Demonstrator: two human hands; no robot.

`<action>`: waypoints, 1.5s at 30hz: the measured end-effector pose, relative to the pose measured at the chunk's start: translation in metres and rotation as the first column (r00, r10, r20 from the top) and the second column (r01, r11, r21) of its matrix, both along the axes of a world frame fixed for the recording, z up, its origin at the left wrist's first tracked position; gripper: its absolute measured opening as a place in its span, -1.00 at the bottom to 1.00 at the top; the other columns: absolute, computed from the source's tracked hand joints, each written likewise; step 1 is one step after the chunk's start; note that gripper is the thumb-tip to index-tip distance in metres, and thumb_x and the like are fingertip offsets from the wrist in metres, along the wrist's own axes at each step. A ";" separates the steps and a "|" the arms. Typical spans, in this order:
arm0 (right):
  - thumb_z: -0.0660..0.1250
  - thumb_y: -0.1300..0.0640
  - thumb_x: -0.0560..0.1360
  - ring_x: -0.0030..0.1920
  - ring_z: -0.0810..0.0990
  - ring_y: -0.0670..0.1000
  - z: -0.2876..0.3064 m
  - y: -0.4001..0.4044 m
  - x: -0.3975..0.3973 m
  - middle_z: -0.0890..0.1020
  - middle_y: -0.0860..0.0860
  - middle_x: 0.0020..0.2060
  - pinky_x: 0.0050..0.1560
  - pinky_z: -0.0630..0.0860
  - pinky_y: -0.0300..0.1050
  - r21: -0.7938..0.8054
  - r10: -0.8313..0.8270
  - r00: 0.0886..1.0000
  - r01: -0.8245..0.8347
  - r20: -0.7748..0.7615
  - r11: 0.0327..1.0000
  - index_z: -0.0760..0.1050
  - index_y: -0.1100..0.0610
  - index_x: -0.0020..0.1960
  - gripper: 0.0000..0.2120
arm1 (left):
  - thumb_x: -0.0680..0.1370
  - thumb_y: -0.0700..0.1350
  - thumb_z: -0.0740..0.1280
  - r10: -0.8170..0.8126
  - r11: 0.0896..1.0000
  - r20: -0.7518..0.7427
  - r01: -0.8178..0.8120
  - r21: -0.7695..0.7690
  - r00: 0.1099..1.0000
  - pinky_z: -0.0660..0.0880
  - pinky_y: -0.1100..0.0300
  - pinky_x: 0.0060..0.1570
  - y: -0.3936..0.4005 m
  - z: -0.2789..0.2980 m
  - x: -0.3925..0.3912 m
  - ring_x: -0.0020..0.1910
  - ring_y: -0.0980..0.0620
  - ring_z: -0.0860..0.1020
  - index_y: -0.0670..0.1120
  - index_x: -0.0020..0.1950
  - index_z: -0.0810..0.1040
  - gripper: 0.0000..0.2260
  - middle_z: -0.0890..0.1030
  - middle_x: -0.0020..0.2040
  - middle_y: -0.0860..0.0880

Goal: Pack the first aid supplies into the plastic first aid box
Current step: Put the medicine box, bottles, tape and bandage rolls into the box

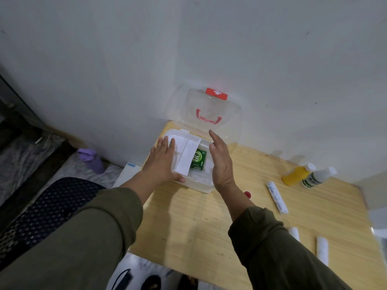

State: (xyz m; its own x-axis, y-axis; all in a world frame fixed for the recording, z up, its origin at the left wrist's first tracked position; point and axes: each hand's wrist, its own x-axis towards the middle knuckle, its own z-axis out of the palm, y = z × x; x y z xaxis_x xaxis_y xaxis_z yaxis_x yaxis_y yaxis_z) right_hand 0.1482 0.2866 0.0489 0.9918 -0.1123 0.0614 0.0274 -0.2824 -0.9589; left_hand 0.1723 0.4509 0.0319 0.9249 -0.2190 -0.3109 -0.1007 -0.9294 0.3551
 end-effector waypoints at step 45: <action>0.05 -0.10 0.60 0.20 0.47 0.13 -0.005 0.005 0.017 0.55 0.15 0.16 0.25 0.36 0.06 0.271 -0.016 0.868 0.172 -0.496 0.947 0.54 0.10 0.11 -0.61 | 0.32 0.22 0.47 0.001 0.999 -0.006 -0.001 -0.036 1.000 -0.17 -0.01 0.49 0.001 0.003 -0.003 0.53 -0.09 -0.29 -0.10 0.53 -0.28 0.13 -0.30 0.55 -0.12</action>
